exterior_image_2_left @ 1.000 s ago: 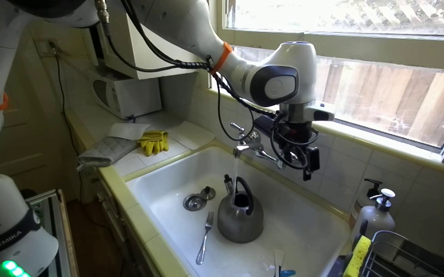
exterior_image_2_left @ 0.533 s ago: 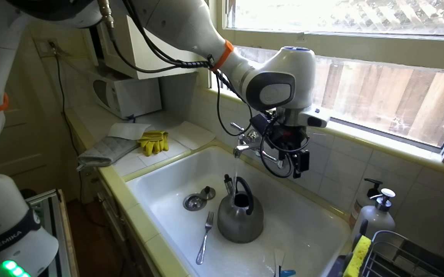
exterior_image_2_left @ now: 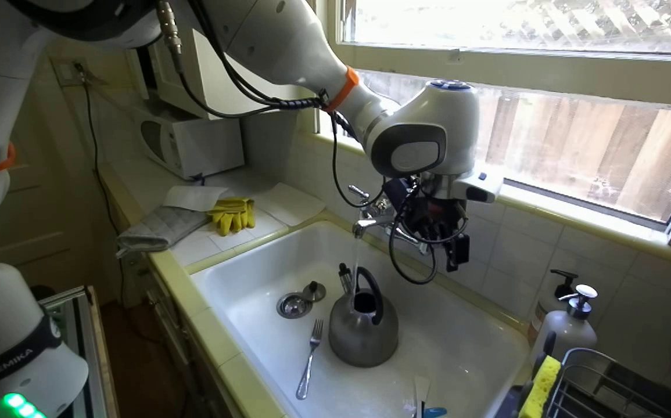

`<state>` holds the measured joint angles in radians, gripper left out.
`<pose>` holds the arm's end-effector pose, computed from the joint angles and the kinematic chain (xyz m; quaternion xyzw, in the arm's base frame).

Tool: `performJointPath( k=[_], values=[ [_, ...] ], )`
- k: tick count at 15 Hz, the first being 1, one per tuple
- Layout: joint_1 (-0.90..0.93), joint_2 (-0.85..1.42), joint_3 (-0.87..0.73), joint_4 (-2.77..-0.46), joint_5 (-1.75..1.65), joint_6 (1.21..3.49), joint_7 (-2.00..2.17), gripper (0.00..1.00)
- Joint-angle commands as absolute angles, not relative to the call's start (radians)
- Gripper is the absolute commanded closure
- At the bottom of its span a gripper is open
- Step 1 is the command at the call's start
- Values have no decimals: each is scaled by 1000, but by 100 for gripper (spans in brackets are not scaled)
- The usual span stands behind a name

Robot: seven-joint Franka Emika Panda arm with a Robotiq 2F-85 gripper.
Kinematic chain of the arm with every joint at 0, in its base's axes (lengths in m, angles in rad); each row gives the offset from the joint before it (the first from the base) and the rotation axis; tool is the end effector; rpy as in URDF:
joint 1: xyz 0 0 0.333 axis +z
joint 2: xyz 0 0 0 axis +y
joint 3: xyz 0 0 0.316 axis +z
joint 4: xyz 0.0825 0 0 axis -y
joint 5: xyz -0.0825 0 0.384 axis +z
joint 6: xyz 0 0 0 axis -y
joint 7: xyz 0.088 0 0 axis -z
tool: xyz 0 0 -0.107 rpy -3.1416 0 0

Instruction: Move the tap nozzle to the right then open the right tap faucet

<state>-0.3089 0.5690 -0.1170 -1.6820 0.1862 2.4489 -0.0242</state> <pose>0.6395 -0.2788 0.2920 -0.9622 0.2500 -0.1070 0.0124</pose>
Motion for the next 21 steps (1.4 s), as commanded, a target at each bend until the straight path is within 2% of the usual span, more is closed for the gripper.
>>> performJointPath(
  k=[1,16,21],
  values=[
    [-324,608,-100,-1645,230,2510,-27,0],
    [-327,658,-97,-1556,227,2570,-64,0],
    [-299,627,-141,-1586,154,2502,-47,0]
  ],
)
